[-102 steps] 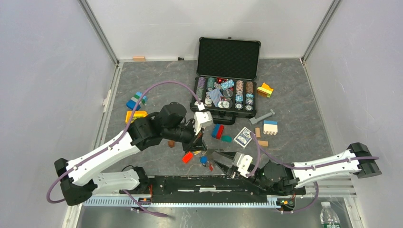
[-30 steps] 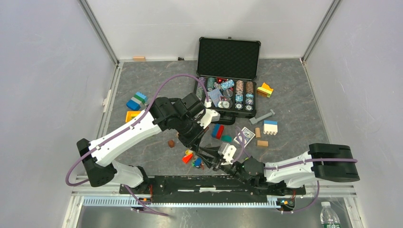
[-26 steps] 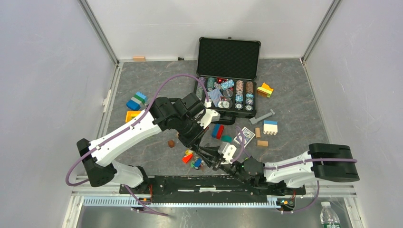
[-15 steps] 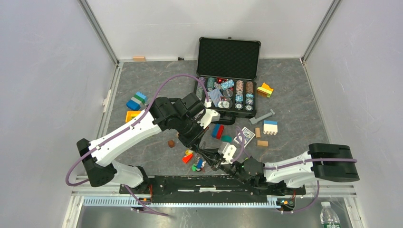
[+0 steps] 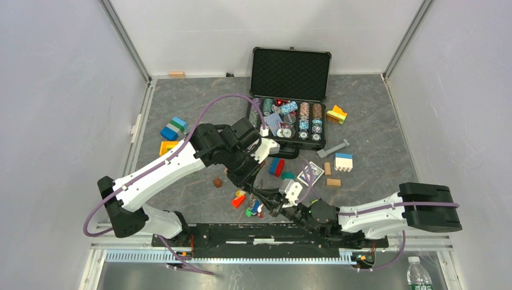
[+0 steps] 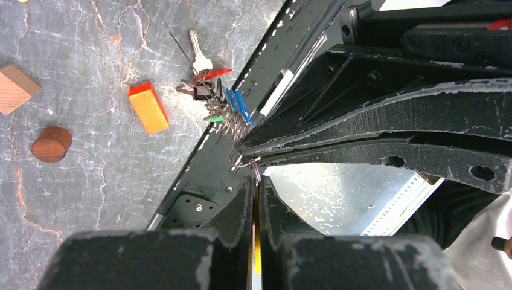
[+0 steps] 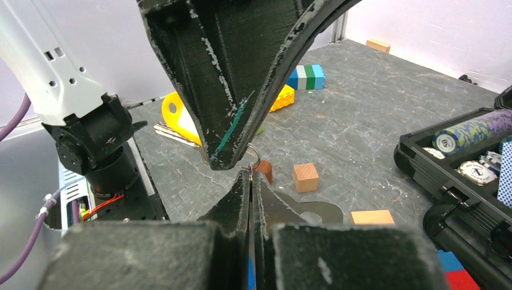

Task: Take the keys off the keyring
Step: Remove the key from the keyring.

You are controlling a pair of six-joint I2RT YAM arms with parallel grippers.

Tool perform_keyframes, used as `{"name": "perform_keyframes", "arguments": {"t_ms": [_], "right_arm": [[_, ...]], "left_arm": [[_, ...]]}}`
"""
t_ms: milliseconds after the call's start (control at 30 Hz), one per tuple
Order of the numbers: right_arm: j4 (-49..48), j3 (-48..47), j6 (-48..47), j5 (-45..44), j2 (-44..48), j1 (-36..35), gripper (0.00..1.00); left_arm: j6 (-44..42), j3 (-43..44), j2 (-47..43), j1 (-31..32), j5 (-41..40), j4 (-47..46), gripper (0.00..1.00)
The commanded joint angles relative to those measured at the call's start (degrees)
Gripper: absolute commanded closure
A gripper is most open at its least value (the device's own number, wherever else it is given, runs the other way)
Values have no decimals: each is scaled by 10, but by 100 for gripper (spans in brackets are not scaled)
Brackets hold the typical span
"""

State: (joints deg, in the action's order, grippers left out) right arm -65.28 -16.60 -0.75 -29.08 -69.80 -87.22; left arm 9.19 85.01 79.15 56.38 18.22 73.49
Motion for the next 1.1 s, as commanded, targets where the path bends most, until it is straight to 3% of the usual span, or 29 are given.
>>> {"name": "perform_keyframes", "arguments": {"t_ms": [0, 1067], "right_arm": [[18, -6, 29, -50, 19, 2, 100], [-49, 61, 37, -107, 95, 2, 100]], "left_arm": [[8, 22, -9, 2, 17, -3, 98], [15, -1, -8, 2, 22, -19, 98]]}}
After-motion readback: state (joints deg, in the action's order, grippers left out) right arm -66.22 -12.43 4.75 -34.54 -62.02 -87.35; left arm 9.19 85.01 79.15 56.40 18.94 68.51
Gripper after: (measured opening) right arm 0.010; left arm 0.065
